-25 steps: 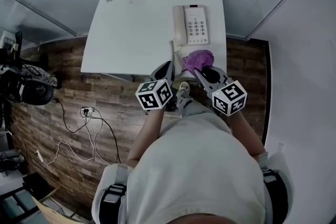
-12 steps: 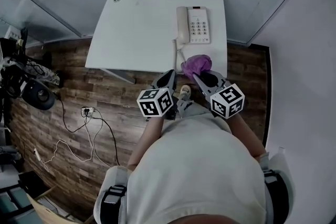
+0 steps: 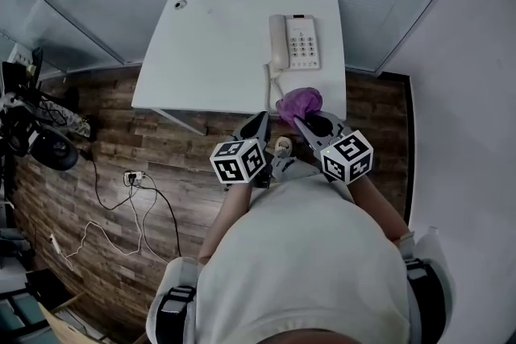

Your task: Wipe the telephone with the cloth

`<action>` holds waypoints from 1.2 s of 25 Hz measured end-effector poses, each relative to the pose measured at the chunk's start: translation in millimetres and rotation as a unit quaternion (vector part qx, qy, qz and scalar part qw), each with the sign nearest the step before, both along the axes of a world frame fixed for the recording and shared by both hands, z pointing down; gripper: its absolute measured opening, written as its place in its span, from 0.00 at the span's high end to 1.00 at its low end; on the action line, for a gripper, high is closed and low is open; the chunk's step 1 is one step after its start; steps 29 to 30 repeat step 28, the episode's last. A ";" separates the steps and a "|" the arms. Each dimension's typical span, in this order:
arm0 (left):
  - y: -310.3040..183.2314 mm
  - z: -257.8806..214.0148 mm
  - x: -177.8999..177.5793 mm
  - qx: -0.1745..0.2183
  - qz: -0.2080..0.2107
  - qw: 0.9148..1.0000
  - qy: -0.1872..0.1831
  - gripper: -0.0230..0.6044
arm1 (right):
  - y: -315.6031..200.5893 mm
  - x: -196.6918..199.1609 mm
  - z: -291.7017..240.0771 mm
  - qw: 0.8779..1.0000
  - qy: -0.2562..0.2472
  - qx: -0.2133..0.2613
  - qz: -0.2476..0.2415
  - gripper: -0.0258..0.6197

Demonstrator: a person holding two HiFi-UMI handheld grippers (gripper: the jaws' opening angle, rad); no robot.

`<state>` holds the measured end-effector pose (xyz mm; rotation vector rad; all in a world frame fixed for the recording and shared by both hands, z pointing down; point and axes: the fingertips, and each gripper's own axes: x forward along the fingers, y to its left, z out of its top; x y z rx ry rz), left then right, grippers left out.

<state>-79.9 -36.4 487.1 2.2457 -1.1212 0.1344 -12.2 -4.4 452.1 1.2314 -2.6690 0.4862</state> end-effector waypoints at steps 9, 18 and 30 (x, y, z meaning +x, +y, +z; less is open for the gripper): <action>-6.2 -7.4 -0.9 0.010 0.001 1.000 0.002 0.93 | -7.6 -1.9 -3.3 1.000 0.005 0.005 -0.004 0.89; -22.5 -12.1 4.3 0.021 0.022 1.000 -0.002 0.93 | -22.4 -3.9 -7.9 1.000 0.013 0.016 -0.003 0.89; -44.5 -19.7 16.1 0.024 0.020 0.999 0.006 0.93 | -41.6 6.8 -6.5 1.000 0.009 0.009 0.004 0.89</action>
